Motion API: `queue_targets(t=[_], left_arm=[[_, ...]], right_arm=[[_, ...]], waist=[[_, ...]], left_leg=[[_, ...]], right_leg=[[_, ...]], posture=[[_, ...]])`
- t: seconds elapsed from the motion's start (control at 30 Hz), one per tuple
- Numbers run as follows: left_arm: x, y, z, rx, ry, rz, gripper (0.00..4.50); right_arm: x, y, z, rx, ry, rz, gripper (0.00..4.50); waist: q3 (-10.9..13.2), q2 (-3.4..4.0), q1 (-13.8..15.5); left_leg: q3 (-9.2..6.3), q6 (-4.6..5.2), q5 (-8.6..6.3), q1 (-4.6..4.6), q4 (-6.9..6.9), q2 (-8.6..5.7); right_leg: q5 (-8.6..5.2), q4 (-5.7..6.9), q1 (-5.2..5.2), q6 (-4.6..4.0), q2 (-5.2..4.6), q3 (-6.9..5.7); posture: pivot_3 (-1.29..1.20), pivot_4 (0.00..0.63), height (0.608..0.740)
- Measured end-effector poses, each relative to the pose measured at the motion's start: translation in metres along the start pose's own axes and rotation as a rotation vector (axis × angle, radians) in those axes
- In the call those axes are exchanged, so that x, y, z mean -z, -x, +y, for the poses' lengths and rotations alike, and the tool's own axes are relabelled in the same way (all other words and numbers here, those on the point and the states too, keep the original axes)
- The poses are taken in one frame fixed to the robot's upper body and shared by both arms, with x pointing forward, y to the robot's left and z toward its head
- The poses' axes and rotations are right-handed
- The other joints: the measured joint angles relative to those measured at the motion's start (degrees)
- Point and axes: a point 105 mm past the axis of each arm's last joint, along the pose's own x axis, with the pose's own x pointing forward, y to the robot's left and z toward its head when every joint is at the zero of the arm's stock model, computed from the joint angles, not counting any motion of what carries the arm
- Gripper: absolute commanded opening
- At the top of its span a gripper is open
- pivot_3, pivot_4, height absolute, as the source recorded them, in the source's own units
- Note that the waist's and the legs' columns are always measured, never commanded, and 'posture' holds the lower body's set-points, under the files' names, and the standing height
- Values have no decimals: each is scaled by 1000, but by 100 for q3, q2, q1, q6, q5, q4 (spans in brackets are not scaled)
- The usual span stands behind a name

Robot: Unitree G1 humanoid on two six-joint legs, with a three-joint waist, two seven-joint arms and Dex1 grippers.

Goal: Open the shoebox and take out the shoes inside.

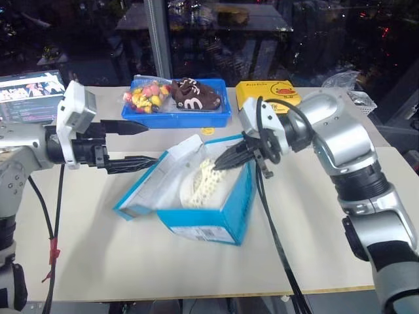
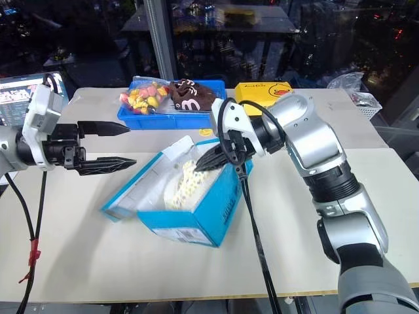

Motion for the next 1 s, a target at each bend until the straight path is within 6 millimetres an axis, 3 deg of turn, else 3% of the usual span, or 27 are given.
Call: queue_targets(t=[0.03, 0.1, 0.17, 0.2, 0.27, 0.53, 0.7, 0.83, 0.9, 1.0], left_arm=[[0, 0, 0, 0, 0, 0, 4500], [0, 1, 1, -5, -1, 0, 4500], [0, -2, -1, 7, -3, -2, 4500], [0, -2, -1, 7, -3, -2, 4500], [1, -1, -1, 2, 0, 3, 4500], [1, -1, -1, 2, -1, 6, 4500], [1, -1, -1, 1, -2, 8, 4500], [1, -1, -1, 2, -2, 8, 4500], [2, -2, -1, 3, -2, 7, 4500], [2, -4, 0, 7, 5, -1, 4500]], right_arm=[[11, -2, 1, 2, -42, 10, 39], [-5, -14, 4, -49, -222, -197, 39], [-23, -17, 5, -78, -161, -247, 39], [-20, -15, 2, -50, -110, -200, 39], [-15, -8, 0, -23, -176, -237, 39], [-42, 0, 3, -53, -180, -395, 39], [-37, 13, 4, -36, -177, -354, 39], [-19, 54, -18, 154, -173, -220, 39], [5, 92, -37, 359, -190, -85, 39], [59, 145, -45, 622, -302, 122, 39]], waist=[[1, 0, 15], [24, 11, -31], [26, 14, -80], [26, 14, -69], [27, 16, -31], [27, 16, -24], [27, 16, 0], [28, 16, 1], [28, 16, 25], [28, 15, 43]], left_leg=[[1, 0, 0, -3, 3, 0], [6, -1, 3, -12, 3, 1], [4, -1, 2, -8, 1, 2], [3, -1, 2, -4, 0, 6], [1, -1, 2, -5, -1, 6], [0, -1, 2, -3, 2, 8], [1, -1, 2, -4, 3, 7], [5, -1, 2, -5, 4, 6], [4, -1, 2, -4, 3, 5], [9, -2, 1, -4, -1, 5]], right_leg=[[0, -2, -1, 0, 0, 1], [15, 14, -18, -24, 4, 16], [21, 39, -25, -35, 9, 20], [20, 38, -23, -35, 11, 14], [19, 35, -22, -36, 10, 10], [14, 38, -19, -26, 12, 8], [3, 37, -19, -8, 11, 8], [1, 34, -20, -5, 10, 10], [0, 28, -19, -6, 9, 9], [-1, 9, -13, -9, 8, 12]], posture=[[0, 150, 740], [0, 150, 740], [0, 150, 740], [0, 150, 740], [0, 150, 740], [0, 150, 740], [0, 150, 740], [0, 150, 740], [0, 150, 740], [0, 150, 740]])
